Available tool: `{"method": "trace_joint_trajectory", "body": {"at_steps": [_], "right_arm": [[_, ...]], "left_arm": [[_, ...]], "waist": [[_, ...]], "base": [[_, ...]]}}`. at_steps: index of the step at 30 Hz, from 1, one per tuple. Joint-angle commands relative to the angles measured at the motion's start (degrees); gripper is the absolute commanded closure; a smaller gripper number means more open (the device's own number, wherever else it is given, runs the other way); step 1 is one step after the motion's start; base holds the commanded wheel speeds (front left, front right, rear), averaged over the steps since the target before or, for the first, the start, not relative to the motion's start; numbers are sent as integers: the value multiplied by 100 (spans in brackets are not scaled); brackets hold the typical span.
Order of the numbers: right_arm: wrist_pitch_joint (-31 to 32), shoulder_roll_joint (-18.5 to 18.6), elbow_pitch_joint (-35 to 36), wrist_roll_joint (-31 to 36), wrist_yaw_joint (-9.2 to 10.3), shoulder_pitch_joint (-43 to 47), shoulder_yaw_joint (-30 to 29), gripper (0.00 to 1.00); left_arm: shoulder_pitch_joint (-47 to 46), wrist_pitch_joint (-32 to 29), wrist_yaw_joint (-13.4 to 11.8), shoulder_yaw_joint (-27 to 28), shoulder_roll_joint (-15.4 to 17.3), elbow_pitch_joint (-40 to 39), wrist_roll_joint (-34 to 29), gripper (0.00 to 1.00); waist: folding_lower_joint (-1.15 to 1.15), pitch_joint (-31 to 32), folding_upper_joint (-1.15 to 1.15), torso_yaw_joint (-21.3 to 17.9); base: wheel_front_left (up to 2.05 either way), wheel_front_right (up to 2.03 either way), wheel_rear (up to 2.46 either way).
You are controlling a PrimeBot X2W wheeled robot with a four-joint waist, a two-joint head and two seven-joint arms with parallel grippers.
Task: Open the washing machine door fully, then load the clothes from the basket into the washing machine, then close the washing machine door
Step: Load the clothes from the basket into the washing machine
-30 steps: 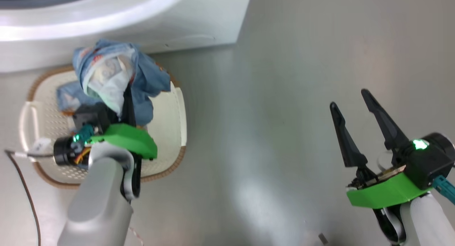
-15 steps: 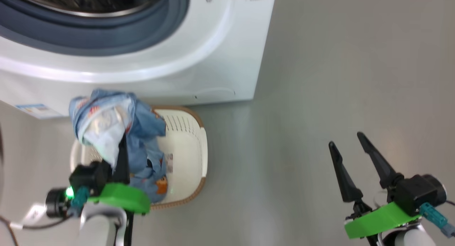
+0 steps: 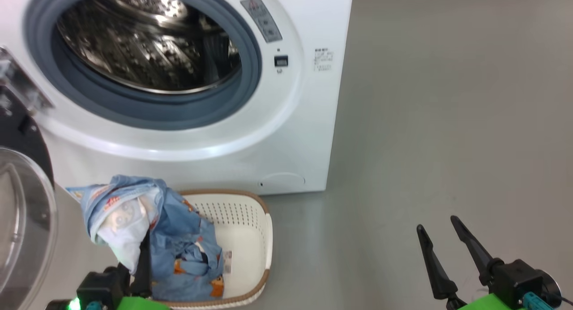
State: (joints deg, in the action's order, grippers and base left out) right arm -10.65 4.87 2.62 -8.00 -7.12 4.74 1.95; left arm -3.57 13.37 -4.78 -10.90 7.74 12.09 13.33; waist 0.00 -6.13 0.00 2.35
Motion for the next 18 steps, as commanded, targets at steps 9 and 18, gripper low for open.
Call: {"method": "trace_joint_trajectory", "body": {"at_steps": [9, 18], "right_arm": [[143, -89, 386, 150, -36, 281, 5, 0], [245, -152, 568, 192, -36, 427, -19, 0]], "left_arm": [[411, -301, -103, 122, 250, -936, -9, 100], [639, -500, -148, 107, 338, -1305, 39, 100]], "waist": [[0, 617, 0, 90], [0, 775, 0, 90]], "base": [[0, 0, 0], [0, 0, 0]]}}
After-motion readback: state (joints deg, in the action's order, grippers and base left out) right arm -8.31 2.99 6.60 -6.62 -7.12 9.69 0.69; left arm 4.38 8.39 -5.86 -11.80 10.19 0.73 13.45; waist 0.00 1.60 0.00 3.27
